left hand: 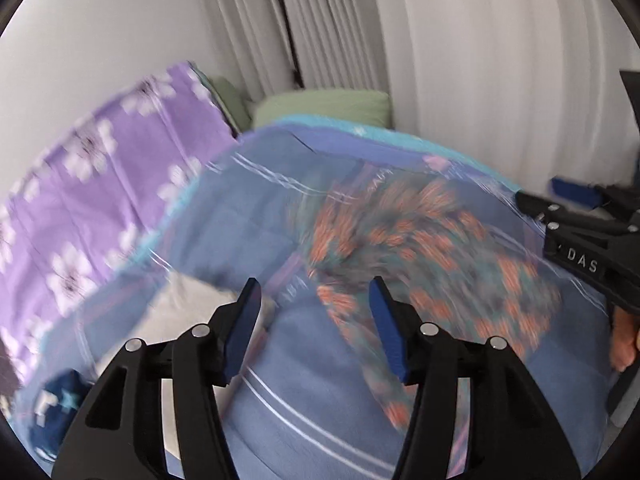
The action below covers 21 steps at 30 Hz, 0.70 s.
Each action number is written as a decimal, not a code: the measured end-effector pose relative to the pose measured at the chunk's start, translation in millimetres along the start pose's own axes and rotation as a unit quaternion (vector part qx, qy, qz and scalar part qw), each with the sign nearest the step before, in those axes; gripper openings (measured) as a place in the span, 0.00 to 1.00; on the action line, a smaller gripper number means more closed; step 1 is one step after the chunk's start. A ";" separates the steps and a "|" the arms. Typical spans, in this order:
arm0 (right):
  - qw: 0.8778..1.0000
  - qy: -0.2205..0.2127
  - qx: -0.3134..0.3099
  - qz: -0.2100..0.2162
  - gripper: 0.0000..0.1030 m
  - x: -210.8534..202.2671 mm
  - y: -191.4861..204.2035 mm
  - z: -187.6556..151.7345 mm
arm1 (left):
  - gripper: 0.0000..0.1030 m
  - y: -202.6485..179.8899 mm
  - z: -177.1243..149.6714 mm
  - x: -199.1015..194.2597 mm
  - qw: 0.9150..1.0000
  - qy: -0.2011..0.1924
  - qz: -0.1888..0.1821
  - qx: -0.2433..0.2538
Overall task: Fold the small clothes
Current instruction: 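Carry the held shirt with the left gripper beside the folded clothes stack, then lower the shirt onto the bed and open the left gripper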
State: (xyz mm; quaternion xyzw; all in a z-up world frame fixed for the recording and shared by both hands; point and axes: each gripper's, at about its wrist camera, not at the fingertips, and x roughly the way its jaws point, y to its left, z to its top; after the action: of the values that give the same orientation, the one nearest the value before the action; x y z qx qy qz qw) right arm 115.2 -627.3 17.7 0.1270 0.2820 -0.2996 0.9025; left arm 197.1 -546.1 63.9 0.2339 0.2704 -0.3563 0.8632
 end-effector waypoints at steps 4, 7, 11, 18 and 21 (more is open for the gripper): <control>0.998 0.047 0.018 0.043 0.43 15.4 -6.8 -47.3 | 0.56 -19.2 -41.3 14.4 0.998 0.046 -0.040 0.012; 0.994 0.089 0.047 0.037 0.43 41.5 -22.5 -82.1 | 0.57 -47.6 -75.0 34.0 0.994 0.090 -0.034 0.054; 0.998 0.067 0.000 0.008 0.47 28.2 -14.8 -99.8 | 0.61 -52.6 -92.4 31.4 0.997 0.052 0.001 0.057; 0.999 0.037 0.001 0.002 0.67 -51.6 -11.3 -107.2 | 0.80 -32.2 -107.0 -14.2 0.998 0.033 -0.041 -0.016; 0.999 0.027 0.024 0.022 0.76 -92.3 -12.0 -117.5 | 0.85 -23.1 -123.1 -47.9 0.997 0.006 -0.061 -0.054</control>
State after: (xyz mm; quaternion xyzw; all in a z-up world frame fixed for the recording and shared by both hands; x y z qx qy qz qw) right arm -4.1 -546.6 -24.0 0.1623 0.2962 -0.2832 0.8976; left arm 114.3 -463.9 -2.3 0.1720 0.3080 -0.3915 0.8499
